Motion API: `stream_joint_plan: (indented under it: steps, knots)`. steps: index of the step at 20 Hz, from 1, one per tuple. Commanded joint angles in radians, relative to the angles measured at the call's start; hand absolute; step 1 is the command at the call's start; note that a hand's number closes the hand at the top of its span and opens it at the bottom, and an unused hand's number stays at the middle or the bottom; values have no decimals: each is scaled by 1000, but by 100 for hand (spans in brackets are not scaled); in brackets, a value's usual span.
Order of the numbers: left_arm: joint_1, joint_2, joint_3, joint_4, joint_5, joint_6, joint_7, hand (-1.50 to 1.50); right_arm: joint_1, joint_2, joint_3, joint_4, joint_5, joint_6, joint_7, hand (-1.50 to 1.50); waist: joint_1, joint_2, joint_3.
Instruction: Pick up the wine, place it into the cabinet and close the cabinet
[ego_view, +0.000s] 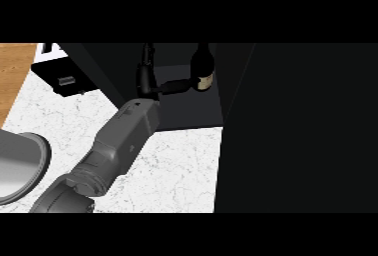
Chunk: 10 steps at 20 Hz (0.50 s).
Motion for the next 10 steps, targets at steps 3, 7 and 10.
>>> stream_joint_plan:
  steps: [3,7,10]
  knots:
    - [49,18,11,11,-3,-39,-39,-150,-15,6,33,-27,12,-39,23,-150,7,5,-5]
    - [52,46,14,3,-7,-105,-42,-150,28,-5,11,-47,-16,-11,5,-150,3,4,-4]
    - [57,36,9,2,-16,-132,-54,-150,7,-11,16,-32,-30,-3,18,-150,8,4,-4]
